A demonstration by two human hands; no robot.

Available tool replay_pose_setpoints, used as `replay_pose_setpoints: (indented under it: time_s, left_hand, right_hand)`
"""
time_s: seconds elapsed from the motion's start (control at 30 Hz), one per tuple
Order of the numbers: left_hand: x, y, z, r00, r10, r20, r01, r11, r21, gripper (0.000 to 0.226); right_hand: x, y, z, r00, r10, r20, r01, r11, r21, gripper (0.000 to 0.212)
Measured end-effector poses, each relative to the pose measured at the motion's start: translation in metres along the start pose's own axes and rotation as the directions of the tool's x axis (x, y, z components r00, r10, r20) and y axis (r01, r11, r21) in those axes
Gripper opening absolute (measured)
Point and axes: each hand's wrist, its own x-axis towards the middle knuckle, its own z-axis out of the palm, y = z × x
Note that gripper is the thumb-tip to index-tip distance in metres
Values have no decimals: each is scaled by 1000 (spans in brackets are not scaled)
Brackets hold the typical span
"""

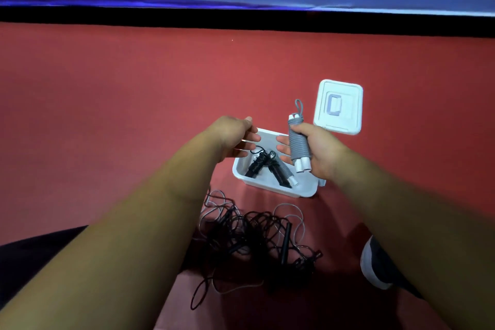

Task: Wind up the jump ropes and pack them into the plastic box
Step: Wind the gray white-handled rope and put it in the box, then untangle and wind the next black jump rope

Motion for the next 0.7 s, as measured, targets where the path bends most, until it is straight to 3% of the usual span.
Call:
replay_pose_setpoints:
  time_s: [0.23,0.43,0.57,0.7]
  left_hand:
    - [62,-50,13,995,-92,-29,92,996,5,41]
    - [99,-92,18,992,-114,-51,111,991,-68,39]
    - [111,-111,20,988,-148,-44,143,985,-101,35]
    - [122,-119,22,988,-141,-66,131,982,-136,33]
  right_hand:
    - [88,42,-32,977,10,-212,-45,987,-158,22]
    - [135,74,-53,958,-3,-287,-93,944,-318,19]
    - [147,86,-54,943,-54,-329,-134,841,-524,42]
    - [145,89,-53,925,-61,-374,-209,739,-640,28]
